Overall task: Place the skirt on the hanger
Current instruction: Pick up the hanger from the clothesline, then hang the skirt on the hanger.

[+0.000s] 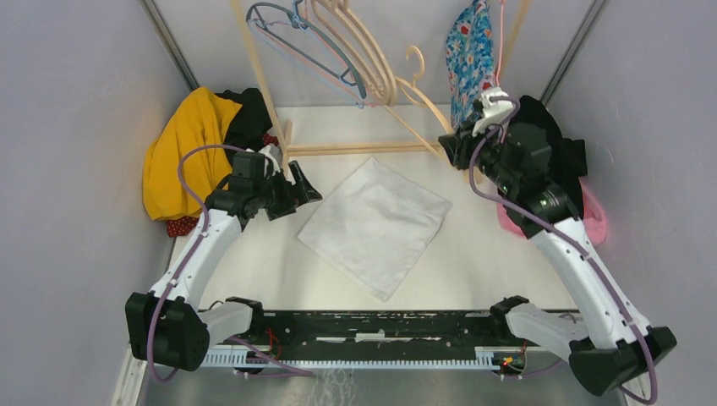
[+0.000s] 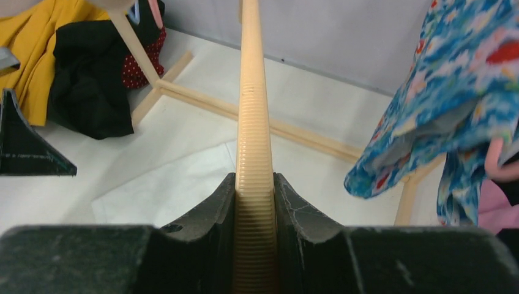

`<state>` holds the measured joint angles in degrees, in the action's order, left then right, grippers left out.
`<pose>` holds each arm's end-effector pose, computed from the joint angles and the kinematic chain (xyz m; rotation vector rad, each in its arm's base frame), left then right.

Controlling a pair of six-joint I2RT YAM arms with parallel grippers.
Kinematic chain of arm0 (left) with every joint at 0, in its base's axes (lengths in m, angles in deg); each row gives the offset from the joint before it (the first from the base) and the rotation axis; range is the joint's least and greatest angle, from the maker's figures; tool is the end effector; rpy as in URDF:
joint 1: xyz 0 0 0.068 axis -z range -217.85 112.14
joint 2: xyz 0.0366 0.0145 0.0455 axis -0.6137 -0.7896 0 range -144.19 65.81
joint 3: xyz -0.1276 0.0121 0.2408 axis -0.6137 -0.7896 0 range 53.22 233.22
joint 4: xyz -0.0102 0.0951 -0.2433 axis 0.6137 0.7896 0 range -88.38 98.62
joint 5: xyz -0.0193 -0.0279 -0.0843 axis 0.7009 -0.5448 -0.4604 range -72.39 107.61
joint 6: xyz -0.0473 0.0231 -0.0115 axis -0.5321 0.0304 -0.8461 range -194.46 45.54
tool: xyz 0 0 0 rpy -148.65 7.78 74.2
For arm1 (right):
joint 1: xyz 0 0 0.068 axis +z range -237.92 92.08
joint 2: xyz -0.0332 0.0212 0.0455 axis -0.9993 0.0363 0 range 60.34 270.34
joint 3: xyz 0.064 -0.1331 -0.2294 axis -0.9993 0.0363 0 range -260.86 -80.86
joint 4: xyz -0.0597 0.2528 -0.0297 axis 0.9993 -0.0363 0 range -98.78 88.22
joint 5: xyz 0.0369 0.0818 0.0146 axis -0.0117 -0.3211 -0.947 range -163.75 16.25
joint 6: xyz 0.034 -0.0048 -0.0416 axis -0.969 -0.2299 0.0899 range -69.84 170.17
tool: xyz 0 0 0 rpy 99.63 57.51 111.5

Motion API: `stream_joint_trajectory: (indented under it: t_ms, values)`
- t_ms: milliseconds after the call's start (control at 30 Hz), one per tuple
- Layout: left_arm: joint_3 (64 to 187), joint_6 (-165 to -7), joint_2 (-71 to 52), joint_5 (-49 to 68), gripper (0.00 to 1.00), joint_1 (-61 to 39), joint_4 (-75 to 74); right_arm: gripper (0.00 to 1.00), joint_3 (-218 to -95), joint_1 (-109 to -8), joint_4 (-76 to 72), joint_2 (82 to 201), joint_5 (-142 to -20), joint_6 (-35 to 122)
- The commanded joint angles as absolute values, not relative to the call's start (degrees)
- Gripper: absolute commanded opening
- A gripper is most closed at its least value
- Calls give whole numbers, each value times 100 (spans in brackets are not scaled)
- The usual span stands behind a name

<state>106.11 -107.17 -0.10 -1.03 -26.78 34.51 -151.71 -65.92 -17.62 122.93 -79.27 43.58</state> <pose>0.2328 -0.0571 0.2804 -0.2991 2.4300 -0.7409 0.2219 0.0935 0.4280 -0.3030 1.6964 0.4528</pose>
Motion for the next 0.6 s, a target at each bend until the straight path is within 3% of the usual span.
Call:
stream_joint_trajectory:
  t_ms: [0,233,567]
  values:
    - [10659,-10483,51,-311,98,-2653,3226,2,-14555,-6601,-1634,11411,-7876,4194]
    - [10501,-10671,-192,-112,97,-2097,2901,2,-13227,-6595,-1643,10264,-7846,3883]
    - [11210,-11267,-1094,985,97,-14,2630,2,-10559,-6590,-50,9115,-7013,3303]
